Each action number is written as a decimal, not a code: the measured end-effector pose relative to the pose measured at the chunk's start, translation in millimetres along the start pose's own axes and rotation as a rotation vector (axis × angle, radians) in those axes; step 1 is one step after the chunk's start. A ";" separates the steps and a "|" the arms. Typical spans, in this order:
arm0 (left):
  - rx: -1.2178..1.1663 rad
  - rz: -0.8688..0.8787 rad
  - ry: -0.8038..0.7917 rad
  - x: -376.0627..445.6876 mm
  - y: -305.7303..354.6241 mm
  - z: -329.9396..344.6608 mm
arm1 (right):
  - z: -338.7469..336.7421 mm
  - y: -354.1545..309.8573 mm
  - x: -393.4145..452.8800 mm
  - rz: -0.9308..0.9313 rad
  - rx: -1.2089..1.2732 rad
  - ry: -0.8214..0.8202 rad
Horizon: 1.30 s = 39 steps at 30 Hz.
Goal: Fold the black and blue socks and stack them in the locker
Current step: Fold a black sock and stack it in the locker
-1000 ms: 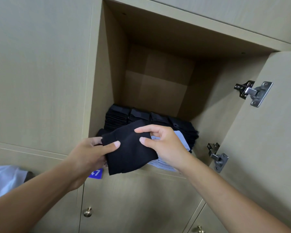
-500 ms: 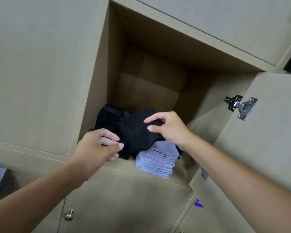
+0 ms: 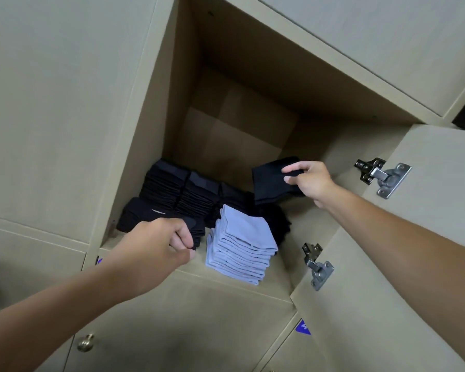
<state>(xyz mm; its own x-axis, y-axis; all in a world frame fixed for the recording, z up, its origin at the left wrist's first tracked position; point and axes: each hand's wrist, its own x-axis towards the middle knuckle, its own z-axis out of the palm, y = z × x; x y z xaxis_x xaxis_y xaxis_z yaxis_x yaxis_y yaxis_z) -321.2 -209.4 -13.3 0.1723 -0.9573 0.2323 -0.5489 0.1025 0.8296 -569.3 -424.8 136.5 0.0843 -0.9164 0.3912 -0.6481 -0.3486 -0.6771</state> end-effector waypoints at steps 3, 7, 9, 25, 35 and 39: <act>0.024 0.009 -0.014 2.0 -1.4 3.7 | -0.4 13.8 15.8 0.068 -0.014 0.057; 0.066 0.033 -0.018 2.9 -4.0 7.9 | 4.6 30.8 34.3 0.117 -0.010 0.090; 0.066 0.046 -0.027 4.0 -6.0 9.8 | 9.5 37.4 42.0 0.142 0.005 0.075; 0.049 0.024 -0.049 6.9 -17.1 16.4 | 32.2 59.9 66.3 0.233 -0.044 -0.099; 0.086 0.031 -0.058 5.4 -17.4 14.9 | 35.3 65.8 72.2 0.233 -0.269 -0.135; 0.103 0.031 -0.066 5.3 -20.0 15.0 | 35.4 62.4 68.1 0.250 -0.344 -0.138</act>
<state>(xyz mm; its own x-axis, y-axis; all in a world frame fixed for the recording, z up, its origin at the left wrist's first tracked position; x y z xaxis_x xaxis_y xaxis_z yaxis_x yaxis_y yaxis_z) -321.5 -220.7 -36.3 0.1017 -0.9700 0.2209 -0.6347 0.1077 0.7652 -577.1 -515.9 98.8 -0.0215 -0.9900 0.1393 -0.8735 -0.0492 -0.4843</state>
